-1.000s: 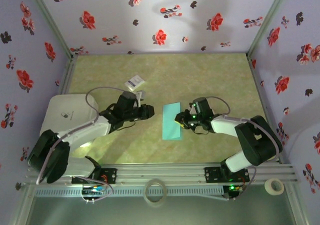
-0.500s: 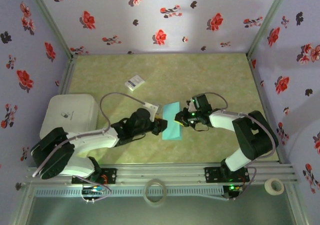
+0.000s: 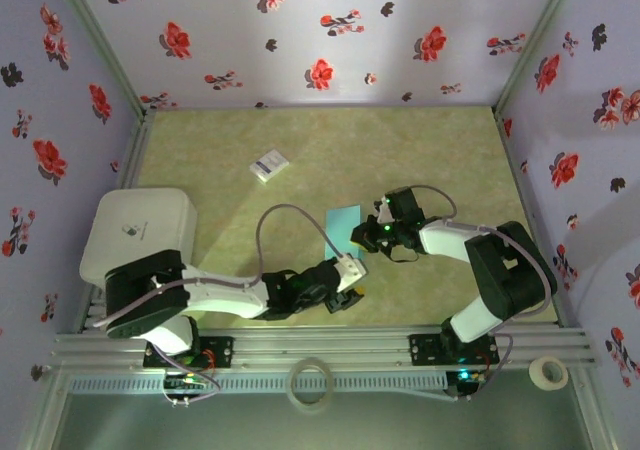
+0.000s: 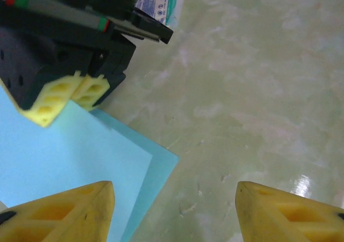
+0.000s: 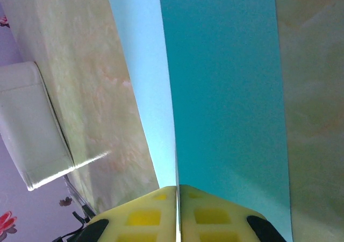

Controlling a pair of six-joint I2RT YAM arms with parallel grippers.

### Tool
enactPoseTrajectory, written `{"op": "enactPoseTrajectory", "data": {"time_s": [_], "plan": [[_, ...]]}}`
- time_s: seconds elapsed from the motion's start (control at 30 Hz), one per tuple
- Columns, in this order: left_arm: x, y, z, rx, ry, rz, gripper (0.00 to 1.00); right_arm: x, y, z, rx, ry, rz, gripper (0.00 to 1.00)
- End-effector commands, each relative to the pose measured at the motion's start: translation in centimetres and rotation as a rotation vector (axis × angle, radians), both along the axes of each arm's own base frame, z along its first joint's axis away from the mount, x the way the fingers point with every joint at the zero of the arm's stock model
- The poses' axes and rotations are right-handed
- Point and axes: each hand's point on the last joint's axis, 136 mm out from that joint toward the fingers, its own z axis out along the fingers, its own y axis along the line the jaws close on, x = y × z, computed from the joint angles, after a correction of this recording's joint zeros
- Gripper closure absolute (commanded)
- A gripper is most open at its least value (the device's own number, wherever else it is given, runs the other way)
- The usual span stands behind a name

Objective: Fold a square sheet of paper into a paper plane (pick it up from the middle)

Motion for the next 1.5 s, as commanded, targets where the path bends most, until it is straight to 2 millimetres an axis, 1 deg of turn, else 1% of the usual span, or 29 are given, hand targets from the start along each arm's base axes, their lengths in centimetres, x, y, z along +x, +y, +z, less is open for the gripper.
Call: {"op": "enactPoseTrajectory", "data": {"time_s": [0.0,0.13,0.33,0.53,0.67,0.9,1.03,1.27,1.47], "plan": [[2.1,-0.2,1.0,0.063,-0.156,0.067,0.38,0.4,0.2,0.8,0.016,0.012,-0.004,0.90],[3.3,0.3,1.0,0.108,-0.199,0.150,0.37,0.3,0.1,0.6,0.011,0.018,-0.009,0.90],[2.8,-0.4,-0.5,0.197,-0.206,0.106,0.37,0.5,0.1,0.7,0.011,0.016,-0.015,0.89],[2.9,-0.5,-1.3,0.238,-0.188,0.117,0.37,0.4,0.0,0.7,0.009,0.017,-0.018,0.89],[3.1,-0.5,-1.6,0.253,-0.187,0.130,0.39,0.4,0.0,0.7,0.008,0.016,-0.020,0.89],[3.5,-0.2,-1.2,0.262,-0.204,0.158,0.53,0.3,-0.1,0.6,0.007,0.021,-0.022,0.88],[3.5,0.1,-1.4,0.272,-0.203,0.159,0.63,0.3,-0.1,0.7,0.007,0.018,-0.022,0.88],[3.4,0.2,-1.0,0.244,-0.181,0.171,0.71,0.4,-0.1,0.6,0.005,0.018,-0.022,0.87],[3.2,0.4,-0.8,0.216,-0.153,0.177,0.85,0.4,-0.1,0.4,0.002,0.018,-0.025,0.86]]}}
